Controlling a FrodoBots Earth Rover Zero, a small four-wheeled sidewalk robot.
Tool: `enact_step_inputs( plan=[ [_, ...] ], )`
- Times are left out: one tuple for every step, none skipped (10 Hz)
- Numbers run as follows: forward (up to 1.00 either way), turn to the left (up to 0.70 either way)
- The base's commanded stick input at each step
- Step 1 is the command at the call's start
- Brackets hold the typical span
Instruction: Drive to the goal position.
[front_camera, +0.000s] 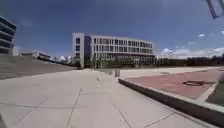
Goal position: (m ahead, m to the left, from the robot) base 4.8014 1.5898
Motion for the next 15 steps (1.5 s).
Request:
enact_step_inputs(
  plan=[
    [0.22, 0.01],
    [0.21, 0.02],
    [0.21, 0.02],
    [0.21, 0.02],
    [0.21, 0.02],
    [0.21, 0.01],
    [0.19, 0.00],
    [0.19, 0.02],
    [0.19, 0.01],
    [0.19, 0.01],
    [0.19, 0.02],
    [0.19, 0.00],
    [0.19, 0.00],
    [0.19, 0.00],
    [0.19, 0.00]
  ],
)
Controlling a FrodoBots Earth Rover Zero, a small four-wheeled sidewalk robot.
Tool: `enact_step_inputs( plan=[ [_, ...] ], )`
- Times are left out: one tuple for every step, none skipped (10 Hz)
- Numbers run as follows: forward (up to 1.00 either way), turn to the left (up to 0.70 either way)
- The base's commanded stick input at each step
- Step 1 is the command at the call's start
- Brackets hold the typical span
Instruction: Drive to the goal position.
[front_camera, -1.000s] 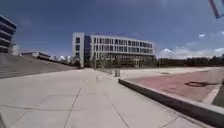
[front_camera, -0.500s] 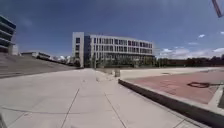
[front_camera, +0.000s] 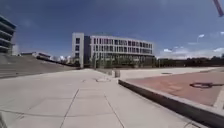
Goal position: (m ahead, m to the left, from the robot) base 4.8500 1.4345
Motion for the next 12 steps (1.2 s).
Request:
enact_step_inputs(
  plan=[
    [0.19, 0.00],
    [0.19, 0.00],
    [0.19, 0.00],
    [0.19, 0.01],
    [0.19, 0.01],
    [0.19, 0.00],
    [0.19, 0.02],
    [0.19, 0.00],
    [0.19, 0.00],
    [0.19, 0.00],
    [0.19, 0.00],
    [0.19, 0.01]
  ],
)
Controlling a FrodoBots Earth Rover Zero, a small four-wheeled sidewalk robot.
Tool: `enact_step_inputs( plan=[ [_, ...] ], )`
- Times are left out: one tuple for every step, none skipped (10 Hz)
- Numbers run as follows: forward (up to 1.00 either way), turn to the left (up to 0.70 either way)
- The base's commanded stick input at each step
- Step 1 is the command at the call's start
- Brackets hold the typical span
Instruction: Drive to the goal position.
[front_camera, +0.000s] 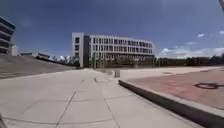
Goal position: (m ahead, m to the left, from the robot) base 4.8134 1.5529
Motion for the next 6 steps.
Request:
enact_step_inputs(
  plan=[
    [0.19, 0.02],
    [0.19, 0.02],
    [0.19, 0.02],
    [0.19, 0.01],
    [0.19, 0.00],
    [0.19, 0.00]
  ],
)
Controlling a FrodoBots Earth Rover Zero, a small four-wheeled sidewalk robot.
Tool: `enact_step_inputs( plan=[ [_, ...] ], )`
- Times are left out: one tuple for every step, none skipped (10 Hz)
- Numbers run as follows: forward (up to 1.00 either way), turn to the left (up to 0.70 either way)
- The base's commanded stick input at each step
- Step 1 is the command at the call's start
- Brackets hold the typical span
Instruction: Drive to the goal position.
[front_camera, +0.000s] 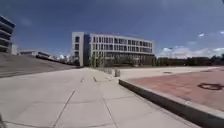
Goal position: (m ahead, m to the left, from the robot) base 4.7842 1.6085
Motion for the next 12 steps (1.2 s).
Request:
enact_step_inputs(
  plan=[
    [0.19, 0.02],
    [0.19, 0.00],
    [0.19, 0.00],
    [0.19, 0.02],
    [0.19, 0.00],
    [0.19, 0.00],
    [0.19, 0.01],
    [0.19, 0.02],
    [0.19, 0.02],
    [0.19, 0.01],
    [0.19, 0.01],
    [0.19, 0.01]
  ],
)
